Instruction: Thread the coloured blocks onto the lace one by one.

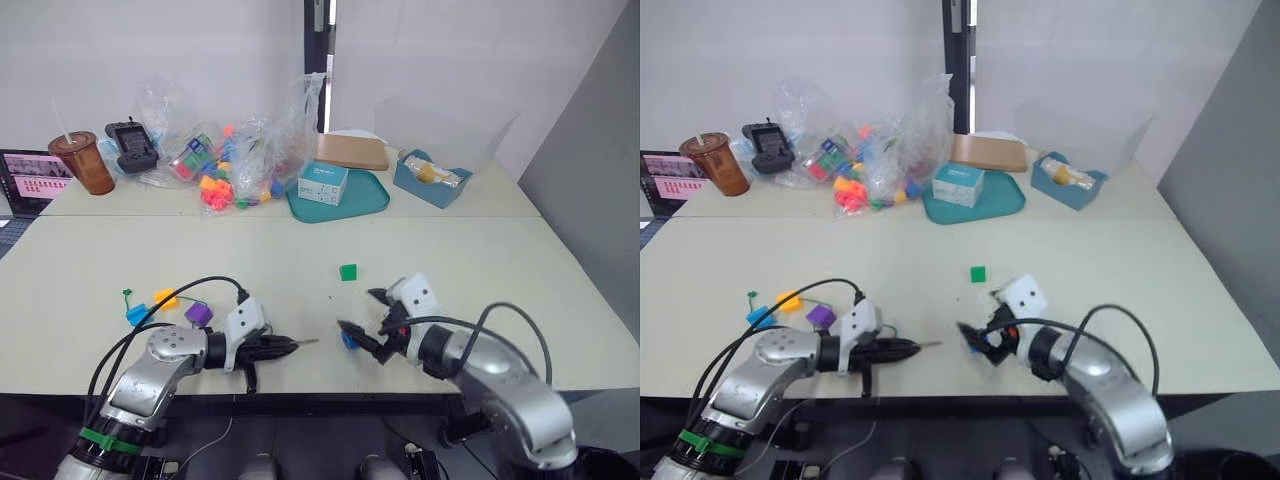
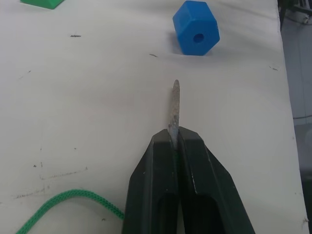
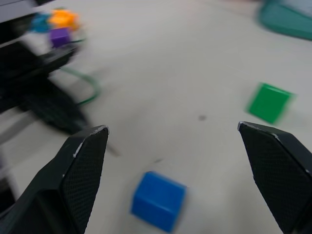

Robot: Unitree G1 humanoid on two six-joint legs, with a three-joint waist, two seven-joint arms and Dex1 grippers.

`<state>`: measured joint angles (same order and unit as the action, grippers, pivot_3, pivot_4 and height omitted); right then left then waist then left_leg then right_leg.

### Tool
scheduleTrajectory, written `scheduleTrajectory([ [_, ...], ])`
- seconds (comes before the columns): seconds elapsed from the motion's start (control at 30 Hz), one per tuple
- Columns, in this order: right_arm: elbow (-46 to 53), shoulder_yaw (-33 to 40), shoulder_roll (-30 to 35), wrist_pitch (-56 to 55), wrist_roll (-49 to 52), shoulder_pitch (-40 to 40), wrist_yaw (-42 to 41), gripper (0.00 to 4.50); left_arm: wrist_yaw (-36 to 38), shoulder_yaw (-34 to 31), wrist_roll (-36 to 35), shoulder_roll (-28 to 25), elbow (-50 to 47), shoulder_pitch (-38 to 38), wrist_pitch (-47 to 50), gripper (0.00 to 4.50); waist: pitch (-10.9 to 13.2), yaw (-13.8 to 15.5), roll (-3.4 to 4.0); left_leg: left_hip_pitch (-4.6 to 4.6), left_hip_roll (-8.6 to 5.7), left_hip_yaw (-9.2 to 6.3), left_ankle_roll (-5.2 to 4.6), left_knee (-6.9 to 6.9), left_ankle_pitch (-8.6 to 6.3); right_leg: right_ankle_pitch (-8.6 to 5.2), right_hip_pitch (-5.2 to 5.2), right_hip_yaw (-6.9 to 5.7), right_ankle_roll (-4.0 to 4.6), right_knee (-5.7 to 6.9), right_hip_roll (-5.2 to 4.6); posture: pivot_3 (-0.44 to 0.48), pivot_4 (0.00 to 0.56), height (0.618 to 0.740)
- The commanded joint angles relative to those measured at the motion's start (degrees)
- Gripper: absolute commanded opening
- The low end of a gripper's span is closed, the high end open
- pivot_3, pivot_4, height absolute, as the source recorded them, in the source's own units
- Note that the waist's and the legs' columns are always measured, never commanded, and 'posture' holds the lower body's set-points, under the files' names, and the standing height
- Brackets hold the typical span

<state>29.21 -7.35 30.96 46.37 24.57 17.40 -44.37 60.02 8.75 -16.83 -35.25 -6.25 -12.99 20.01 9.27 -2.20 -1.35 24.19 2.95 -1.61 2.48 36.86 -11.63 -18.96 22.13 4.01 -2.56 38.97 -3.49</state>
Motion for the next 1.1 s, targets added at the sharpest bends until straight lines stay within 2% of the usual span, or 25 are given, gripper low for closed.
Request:
scheduleTrajectory([
  [0.03,-6.52,-3.2,3.69,-4.09,2.31,6.4,-12.5,4.46,-0.58,-0.16,0.17,0.24,-0.94,-0.32,-0.51,0.0,0.0,-0.01,0.01,0.0,0.01,-0.04,-0.01,0.01,-0.01,0.0,-0.01,-0.02,0.0,0.01,0.02,0.0,0.15,0.74],
  [0.13,-17.67,-10.73,7.39,-16.3,-6.08,13.07,-21.64,4.46,-1.58,0.15,0.19,0.57,-2.7,0.1,0.17,0.0,0.0,-0.01,0.01,0.0,0.0,-0.02,-0.01,0.06,-0.01,0.0,-0.01,-0.01,0.0,0.0,0.01,0.0,0.15,0.74],
  [0.23,-24.91,-14.48,7.68,-24.06,-10.46,16.5,-25.82,4.46,-1.98,0.21,0.15,0.23,-4.64,1.22,0.35,0.0,0.0,0.26,0.0,0.02,0.0,0.0,-0.01,0.08,-0.01,0.0,0.0,-0.01,0.0,-0.01,0.0,0.0,0.15,0.74],
  [0.37,-32.58,-16.65,6.3,-32.17,-14.53,18.31,-28.68,4.46,-2.81,0.22,-0.15,-0.11,-7.56,3.03,1.12,0.0,0.0,0.28,0.0,0.05,0.0,0.01,-0.01,0.09,0.0,0.0,0.02,0.01,0.0,-0.02,-0.01,0.0,0.15,0.74],
  [0.5,-36.76,-16.32,4.7,-35.39,-15.61,18.46,-29.79,4.46,-3.09,-0.43,-0.59,-0.73,-9.17,4.39,1.72,0.0,0.0,0.29,0.01,0.02,0.01,0.0,-0.01,0.09,-0.01,0.0,0.02,0.0,0.0,0.01,-0.01,0.0,0.15,0.74],
  [0.6,-37.63,-15.61,4.28,-36.78,-15.92,17.83,-30.19,3.65,-3.37,-0.51,-0.79,-1.05,-10.14,5.23,2.04,0.0,0.0,0.32,0.01,0.03,0.01,0.02,-0.01,0.09,-0.01,0.0,0.02,0.01,0.0,0.01,-0.01,0.0,0.15,0.74],
  [0.8,-36.42,-14.13,3.12,-35.04,-15.38,16.07,-28.5,1.56,-3.65,-0.45,-1.0,-0.77,-9.82,4.41,2.45,0.0,0.0,0.93,0.01,0.02,0.01,0.02,-0.01,0.1,-0.01,0.0,0.01,0.01,0.0,0.01,-0.02,0.0,0.15,0.74],
  [0.83,-35.38,-13.78,2.74,-33.91,-14.98,15.67,-27.9,1.33,-3.72,-0.4,-1.08,-0.55,-9.67,3.92,2.57,0.0,0.0,0.99,0.01,0.02,0.01,0.02,-0.01,0.1,0.0,0.0,0.01,0.01,0.0,0.01,-0.01,0.0,0.15,0.74],
  [1.0,-27.77,-13.39,0.58,-26.64,-14.03,13.54,-24.31,1.3,-3.16,-0.49,-1.27,-0.57,-8.23,1.76,2.62,0.0,0.0,1.13,0.01,0.02,0.01,0.02,-0.01,0.1,0.0,0.0,0.02,0.01,0.0,0.03,-0.01,0.0,0.15,0.74],
  [1.1,-25.73,-15.15,-1.18,-24.21,-17.83,12.43,-19.05,1.3,-2.11,-0.44,-0.67,-1.62,-6.69,0.57,1.99,0.0,0.0,1.15,0.01,0.03,0.0,0.02,-0.01,0.1,-0.01,0.0,0.02,0.01,0.0,0.03,-0.02,0.0,0.15,0.74],
])
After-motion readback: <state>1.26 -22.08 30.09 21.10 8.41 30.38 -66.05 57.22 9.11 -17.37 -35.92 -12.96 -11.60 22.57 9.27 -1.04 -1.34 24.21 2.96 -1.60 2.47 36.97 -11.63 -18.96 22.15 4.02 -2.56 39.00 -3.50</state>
